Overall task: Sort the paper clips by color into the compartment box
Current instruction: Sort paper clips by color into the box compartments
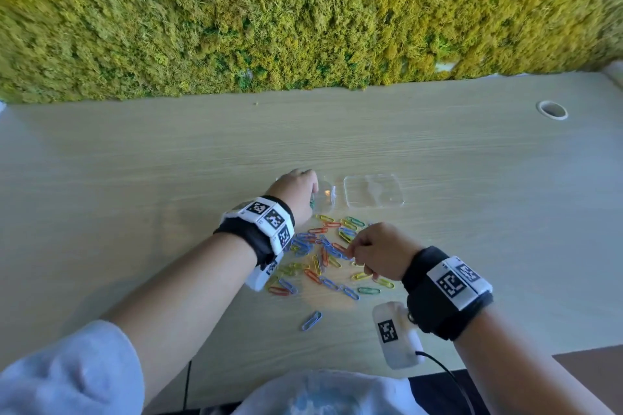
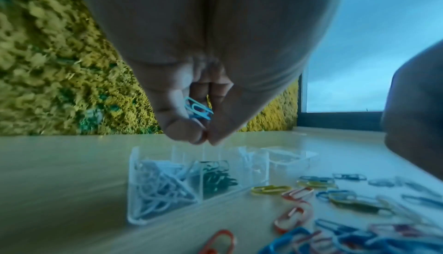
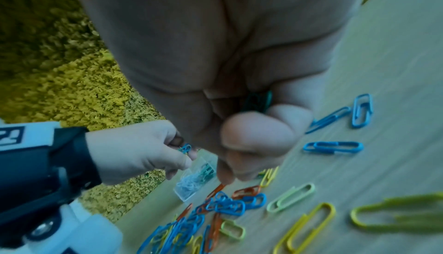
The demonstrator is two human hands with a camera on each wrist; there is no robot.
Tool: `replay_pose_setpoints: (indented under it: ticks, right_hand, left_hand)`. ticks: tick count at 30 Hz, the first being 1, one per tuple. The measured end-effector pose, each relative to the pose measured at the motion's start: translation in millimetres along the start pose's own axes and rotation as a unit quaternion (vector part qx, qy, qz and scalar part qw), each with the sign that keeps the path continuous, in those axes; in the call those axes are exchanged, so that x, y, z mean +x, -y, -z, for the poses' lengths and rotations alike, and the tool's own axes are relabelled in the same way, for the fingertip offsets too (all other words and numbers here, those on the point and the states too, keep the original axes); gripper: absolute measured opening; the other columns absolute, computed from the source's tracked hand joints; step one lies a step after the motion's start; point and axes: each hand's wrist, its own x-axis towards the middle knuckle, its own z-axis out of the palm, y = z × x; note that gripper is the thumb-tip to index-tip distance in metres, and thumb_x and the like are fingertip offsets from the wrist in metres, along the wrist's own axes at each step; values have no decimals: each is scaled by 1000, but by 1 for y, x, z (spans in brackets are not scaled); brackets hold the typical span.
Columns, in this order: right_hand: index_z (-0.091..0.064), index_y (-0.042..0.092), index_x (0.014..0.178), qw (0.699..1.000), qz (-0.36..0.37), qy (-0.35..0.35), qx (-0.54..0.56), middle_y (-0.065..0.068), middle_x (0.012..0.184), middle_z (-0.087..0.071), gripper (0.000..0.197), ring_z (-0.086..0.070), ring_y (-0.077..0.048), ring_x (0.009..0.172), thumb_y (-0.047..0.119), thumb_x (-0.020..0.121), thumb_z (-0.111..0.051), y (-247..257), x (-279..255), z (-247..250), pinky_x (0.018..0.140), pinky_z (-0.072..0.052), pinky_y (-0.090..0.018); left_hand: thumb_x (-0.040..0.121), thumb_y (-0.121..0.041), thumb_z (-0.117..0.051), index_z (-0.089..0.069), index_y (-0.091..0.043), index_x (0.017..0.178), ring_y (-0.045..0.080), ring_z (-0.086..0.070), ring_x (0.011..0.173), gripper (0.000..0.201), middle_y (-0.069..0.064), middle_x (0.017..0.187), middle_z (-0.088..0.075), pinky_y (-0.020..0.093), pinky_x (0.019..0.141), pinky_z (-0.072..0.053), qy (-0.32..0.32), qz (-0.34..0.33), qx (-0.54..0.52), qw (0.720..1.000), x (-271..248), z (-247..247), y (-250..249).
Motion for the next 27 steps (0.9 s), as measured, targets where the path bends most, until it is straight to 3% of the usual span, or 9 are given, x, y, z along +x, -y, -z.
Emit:
replay_pose_setpoints:
  ticks: [4, 7, 9, 11, 14, 18, 21, 24, 27]
  right_hand:
    - [-69, 10, 82, 998, 1, -13, -55, 0, 56, -58, 29, -54, -10, 44, 8, 87, -41, 2, -6, 5, 54, -47, -21]
    - [-69, -4, 94, 997, 4, -24, -79, -8, 67, -61, 32, -58, -18, 51, 7, 86, -40, 5, -4, 8, 55, -48, -25]
    - [-70, -3, 95, 994, 10, -30, -108, -9, 74, -61, 30, -60, -22, 63, 7, 88, -42, 11, 0, 10, 58, -50, -27]
    - [-71, 0, 96, 989, 24, -39, -142, -10, 84, -66, 30, -63, -24, 77, 9, 90, -44, 19, 8, 13, 69, -53, -29]
    - [-72, 10, 102, 980, 47, -53, -188, -6, 107, -69, 28, -64, -21, 98, 10, 92, -45, 38, 26, 15, 78, -50, -24]
    - [-70, 14, 107, 965, 83, -80, -236, -6, 113, -67, 28, -65, -23, 101, 8, 91, -48, 70, 53, 15, 84, -54, -28]
    - [-70, 11, 107, 955, 96, -84, -267, -8, 112, -67, 26, -66, -25, 99, 5, 90, -52, 86, 71, 11, 88, -55, -33]
    - [-69, 13, 108, 942, 125, -68, -305, -6, 117, -65, 28, -64, -24, 103, 0, 88, -52, 98, 80, 7, 89, -54, -32]
    - [-66, 14, 113, 925, 148, -51, -345, -7, 122, -62, 34, -62, -23, 106, -4, 89, -50, 106, 80, 5, 83, -51, -27]
  left_hand:
    - [80, 10, -45, -58, -11, 108, 26, -55, 106, 37, 8, 119, -55, 33, 88, -44, 17, -20, 75, 997, 6, 0, 0]
    - [81, 9, -46, -59, -13, 115, 26, -57, 105, 43, 8, 118, -56, 34, 88, -47, 16, -32, 63, 997, 7, -1, 2]
    - [81, 9, -48, -59, -16, 118, 23, -57, 102, 46, 5, 117, -58, 32, 87, -47, -9, -41, 37, 998, 5, -1, 5]
    - [80, 10, -48, -60, -17, 117, 17, -55, 94, 47, 1, 112, -58, 27, 82, -46, -36, -41, 8, 998, 2, 0, 10]
    - [80, 7, -47, -63, -19, 110, 15, -54, 86, 43, 0, 102, -59, 28, 79, -48, -62, -33, -24, 997, -7, 0, 21]
    - [82, -4, -50, -65, -22, 100, 20, -57, 79, 31, -3, 87, -59, 34, 77, -52, -91, -5, -43, 995, -26, -3, 36]
    - [84, -9, -51, -67, -21, 96, 19, -58, 80, 23, -4, 86, -60, 31, 77, -52, -87, 32, -52, 994, -39, -8, 46]
    - [85, -14, -55, -67, -21, 94, 13, -54, 76, 16, -9, 83, -58, 23, 71, -45, -77, 45, -42, 995, -48, -12, 54]
    - [87, -18, -56, -67, -22, 92, 12, -54, 75, 13, -11, 77, -55, 24, 71, -45, -54, 50, -44, 996, -54, -15, 57]
